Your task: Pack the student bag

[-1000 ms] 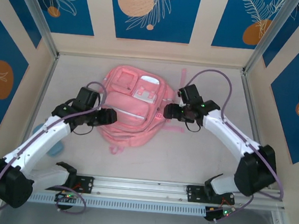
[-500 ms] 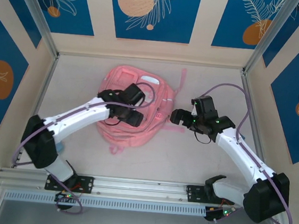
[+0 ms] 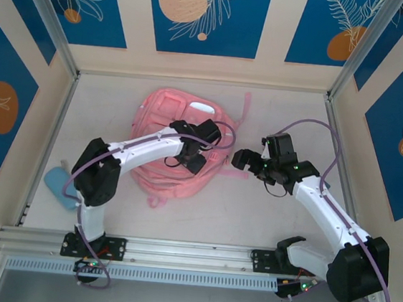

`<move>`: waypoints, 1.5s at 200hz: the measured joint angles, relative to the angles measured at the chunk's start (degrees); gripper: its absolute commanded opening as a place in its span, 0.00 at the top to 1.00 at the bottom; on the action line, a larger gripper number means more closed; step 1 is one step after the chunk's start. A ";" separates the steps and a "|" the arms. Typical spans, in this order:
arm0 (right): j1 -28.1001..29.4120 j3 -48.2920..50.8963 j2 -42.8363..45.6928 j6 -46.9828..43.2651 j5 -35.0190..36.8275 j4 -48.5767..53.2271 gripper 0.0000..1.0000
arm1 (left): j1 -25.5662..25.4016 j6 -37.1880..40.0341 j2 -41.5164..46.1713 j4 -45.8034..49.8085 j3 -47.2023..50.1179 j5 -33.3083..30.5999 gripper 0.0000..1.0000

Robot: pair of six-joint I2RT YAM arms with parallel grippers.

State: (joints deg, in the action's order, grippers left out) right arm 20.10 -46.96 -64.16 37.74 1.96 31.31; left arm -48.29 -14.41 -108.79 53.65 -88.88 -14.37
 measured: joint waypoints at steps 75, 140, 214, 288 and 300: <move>-0.35 0.24 0.31 0.72 -0.94 -0.70 0.01 | -0.28 -0.50 -2.10 2.78 -0.96 -4.17 0.57; -0.46 0.24 0.31 0.83 -2.08 -0.74 0.00 | -0.42 -0.92 0.76 2.78 -0.83 -5.44 0.97; -0.63 -2.84 -5.68 0.00 -11.54 -4.76 0.09 | 0.02 -1.01 12.57 -0.83 3.91 -5.22 1.00; -0.63 -17.46 -25.90 -3.32 -22.23 -12.24 0.10 | 0.02 -0.37 17.88 -4.35 8.09 -3.67 1.00; -0.63 -19.80 -29.29 -3.98 -23.93 -12.63 0.09 | 0.02 -0.39 18.01 -4.57 8.20 -3.67 1.00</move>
State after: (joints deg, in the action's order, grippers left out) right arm 19.46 -66.76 -93.45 33.76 -21.98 18.68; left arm -48.27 -14.81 -90.78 49.08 -80.68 -18.04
